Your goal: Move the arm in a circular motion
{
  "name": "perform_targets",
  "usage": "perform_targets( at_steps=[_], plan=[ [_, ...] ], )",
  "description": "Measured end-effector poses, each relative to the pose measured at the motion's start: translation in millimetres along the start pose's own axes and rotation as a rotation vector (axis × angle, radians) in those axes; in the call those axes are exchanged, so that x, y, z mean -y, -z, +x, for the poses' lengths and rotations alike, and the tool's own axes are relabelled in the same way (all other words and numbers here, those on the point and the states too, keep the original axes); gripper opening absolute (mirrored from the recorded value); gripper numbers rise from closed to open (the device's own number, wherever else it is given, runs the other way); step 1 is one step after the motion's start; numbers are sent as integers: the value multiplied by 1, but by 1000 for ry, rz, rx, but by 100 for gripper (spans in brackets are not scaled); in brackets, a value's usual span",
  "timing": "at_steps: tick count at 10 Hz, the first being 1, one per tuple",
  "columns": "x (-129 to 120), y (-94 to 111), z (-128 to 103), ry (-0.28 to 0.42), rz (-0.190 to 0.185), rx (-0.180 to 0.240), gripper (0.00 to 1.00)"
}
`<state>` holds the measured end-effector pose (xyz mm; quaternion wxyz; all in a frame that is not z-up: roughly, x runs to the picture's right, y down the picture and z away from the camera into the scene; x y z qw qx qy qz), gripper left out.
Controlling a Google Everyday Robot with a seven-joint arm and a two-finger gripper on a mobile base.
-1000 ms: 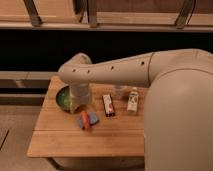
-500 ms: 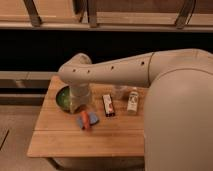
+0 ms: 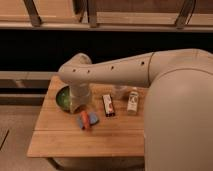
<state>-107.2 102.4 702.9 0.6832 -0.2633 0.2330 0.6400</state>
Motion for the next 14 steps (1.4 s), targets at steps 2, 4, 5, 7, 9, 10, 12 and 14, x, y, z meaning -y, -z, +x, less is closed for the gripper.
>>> perform_targets(
  at_steps=[2, 4, 5, 7, 9, 10, 12, 14],
  plan=[
    [0, 0, 0, 0, 0, 0, 65],
    [0, 0, 0, 0, 0, 0, 64],
    [0, 0, 0, 0, 0, 0, 57],
    [0, 0, 0, 0, 0, 0, 42],
    [0, 0, 0, 0, 0, 0, 24],
    [0, 0, 0, 0, 0, 0, 14],
    [0, 1, -1, 0, -2, 5, 0],
    [2, 10, -24, 18, -48, 75, 0]
  ],
)
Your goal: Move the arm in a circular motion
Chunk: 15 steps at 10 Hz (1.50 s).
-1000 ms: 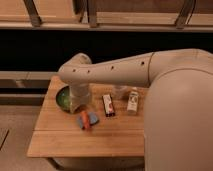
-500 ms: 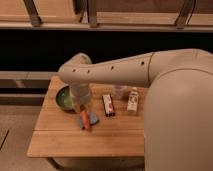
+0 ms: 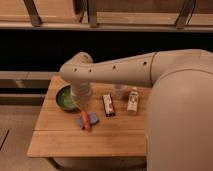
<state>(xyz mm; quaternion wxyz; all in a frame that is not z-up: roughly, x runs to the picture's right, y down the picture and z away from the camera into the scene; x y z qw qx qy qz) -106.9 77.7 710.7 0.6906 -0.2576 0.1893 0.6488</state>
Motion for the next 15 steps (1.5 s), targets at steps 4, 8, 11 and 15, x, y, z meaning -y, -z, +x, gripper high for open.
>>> perform_targets(
  at_steps=[4, 8, 11, 15],
  plan=[
    [52, 42, -101, 45, -110, 246, 0],
    [63, 52, -120, 56, -126, 287, 0],
    [87, 57, -131, 5, -90, 310, 0],
    [199, 70, -204, -103, 85, 379, 0]
  ],
)
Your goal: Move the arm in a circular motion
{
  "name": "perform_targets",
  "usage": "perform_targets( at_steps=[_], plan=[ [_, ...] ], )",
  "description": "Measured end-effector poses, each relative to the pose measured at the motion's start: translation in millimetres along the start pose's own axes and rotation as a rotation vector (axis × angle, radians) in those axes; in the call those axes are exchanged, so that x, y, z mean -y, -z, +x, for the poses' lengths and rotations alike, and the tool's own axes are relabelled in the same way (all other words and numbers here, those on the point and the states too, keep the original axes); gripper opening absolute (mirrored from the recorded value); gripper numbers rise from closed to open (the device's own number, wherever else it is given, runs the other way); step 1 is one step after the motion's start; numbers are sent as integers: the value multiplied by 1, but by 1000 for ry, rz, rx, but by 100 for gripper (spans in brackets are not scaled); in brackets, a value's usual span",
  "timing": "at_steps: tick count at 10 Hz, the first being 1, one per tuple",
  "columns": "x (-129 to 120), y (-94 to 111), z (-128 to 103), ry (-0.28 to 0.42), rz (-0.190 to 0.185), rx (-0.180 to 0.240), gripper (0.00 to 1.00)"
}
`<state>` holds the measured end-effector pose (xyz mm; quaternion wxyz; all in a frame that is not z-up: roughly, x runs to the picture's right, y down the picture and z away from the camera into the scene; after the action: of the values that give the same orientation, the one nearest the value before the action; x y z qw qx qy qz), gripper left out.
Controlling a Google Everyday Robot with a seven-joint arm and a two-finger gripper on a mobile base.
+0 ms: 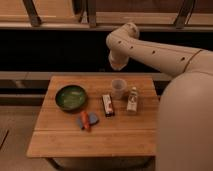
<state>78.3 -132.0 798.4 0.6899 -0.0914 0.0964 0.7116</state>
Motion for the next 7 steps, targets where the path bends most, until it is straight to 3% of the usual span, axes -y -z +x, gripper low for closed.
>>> perform_targets(
  at_steps=[2, 3, 5, 7],
  plan=[
    [-5, -31, -30, 56, 16, -15, 0],
    [-20, -46, -40, 96, 12, -38, 0],
    [-75, -69, -55, 206, -37, -75, 0],
    [-147, -76, -55, 339, -126, -105, 0]
  ],
)
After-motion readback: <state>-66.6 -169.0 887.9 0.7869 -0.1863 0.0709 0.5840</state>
